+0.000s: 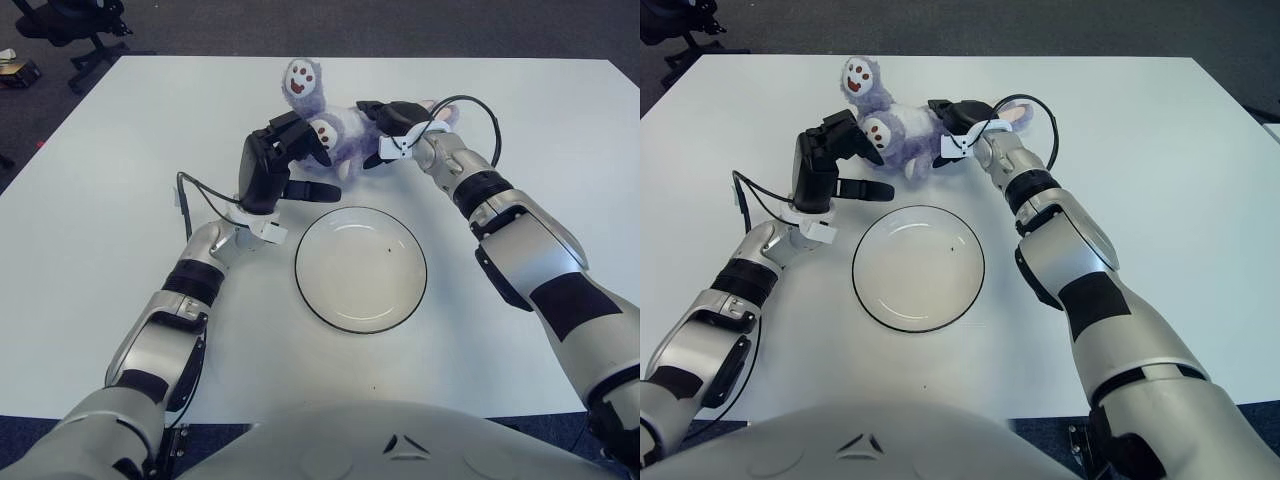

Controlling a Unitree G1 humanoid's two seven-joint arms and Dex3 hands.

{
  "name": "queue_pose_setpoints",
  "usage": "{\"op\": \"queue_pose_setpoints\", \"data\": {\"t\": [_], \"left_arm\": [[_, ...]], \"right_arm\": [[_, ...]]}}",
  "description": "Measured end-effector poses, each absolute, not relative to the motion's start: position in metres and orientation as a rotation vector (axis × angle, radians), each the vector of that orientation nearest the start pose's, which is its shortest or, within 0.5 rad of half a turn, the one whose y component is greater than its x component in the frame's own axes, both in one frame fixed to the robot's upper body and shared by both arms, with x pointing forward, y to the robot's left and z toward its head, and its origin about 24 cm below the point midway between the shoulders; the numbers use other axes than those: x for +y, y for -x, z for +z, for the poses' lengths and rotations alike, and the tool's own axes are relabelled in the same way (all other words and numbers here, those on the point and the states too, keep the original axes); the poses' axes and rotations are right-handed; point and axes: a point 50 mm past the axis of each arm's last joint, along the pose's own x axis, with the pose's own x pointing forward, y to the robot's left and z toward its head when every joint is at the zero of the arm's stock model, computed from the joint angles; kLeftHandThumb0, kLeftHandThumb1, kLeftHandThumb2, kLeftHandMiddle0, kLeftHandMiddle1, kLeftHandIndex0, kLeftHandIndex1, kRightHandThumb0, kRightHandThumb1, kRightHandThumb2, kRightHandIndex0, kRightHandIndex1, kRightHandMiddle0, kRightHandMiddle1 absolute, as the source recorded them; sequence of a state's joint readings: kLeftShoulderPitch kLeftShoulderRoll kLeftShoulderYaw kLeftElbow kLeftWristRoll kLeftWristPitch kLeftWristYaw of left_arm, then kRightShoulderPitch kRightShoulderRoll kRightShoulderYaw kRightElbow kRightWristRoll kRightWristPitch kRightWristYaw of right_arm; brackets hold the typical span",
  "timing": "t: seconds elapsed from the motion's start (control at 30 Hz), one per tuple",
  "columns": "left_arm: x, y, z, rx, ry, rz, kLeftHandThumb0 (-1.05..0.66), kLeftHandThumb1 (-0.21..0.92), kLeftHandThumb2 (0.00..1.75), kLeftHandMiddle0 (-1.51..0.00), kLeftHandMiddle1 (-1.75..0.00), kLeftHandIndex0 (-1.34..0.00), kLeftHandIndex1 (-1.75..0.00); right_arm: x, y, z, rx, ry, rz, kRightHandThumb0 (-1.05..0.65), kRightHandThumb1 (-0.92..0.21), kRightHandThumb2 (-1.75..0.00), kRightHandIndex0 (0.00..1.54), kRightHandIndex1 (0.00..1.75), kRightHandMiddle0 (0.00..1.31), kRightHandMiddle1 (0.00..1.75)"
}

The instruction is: Put the doll into the plate.

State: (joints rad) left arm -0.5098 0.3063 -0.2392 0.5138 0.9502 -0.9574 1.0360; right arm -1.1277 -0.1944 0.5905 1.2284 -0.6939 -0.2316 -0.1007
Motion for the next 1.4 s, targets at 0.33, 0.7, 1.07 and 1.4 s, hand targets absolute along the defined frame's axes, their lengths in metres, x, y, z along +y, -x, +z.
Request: {"op": "queue_pose_setpoints", "data": {"t": [0.33,0.7,1.07,1.4], "left_arm": [[0.115,-0.286,0.126,-1.257,-0.540,0.024,-0.10,0.69,0.55,-0.94,-1.75,-0.70,-1.75],[0.114,-0.286,0.127,-1.242,-0.516,-0.004,-0.10,0.70,0.54,-0.94,-1.75,-0.70,-1.75],[0.113,-0.285,0.126,-1.234,-0.501,-0.010,-0.11,0.72,0.52,-0.95,-1.75,-0.70,-1.75],[0.114,-0.286,0.123,-1.222,-0.502,-0.014,-0.12,0.73,0.50,-0.95,-1.75,-0.71,-1.75]], "right_arm": [[-0.078,-0.405,0.128,-0.298,1.437,0.351,-0.64,-0.81,0.00,0.27,0.00,0.32,0.01],[-0.079,-0.406,0.131,-0.353,1.435,0.266,-0.56,-0.78,0.00,0.25,0.00,0.35,0.02],[-0.074,-0.405,0.136,-0.390,1.427,0.261,-0.50,-0.76,0.00,0.25,0.00,0.37,0.02],[-0.073,-0.405,0.135,-0.378,1.446,0.285,-0.48,-0.76,0.00,0.27,0.01,0.39,0.02]]}}
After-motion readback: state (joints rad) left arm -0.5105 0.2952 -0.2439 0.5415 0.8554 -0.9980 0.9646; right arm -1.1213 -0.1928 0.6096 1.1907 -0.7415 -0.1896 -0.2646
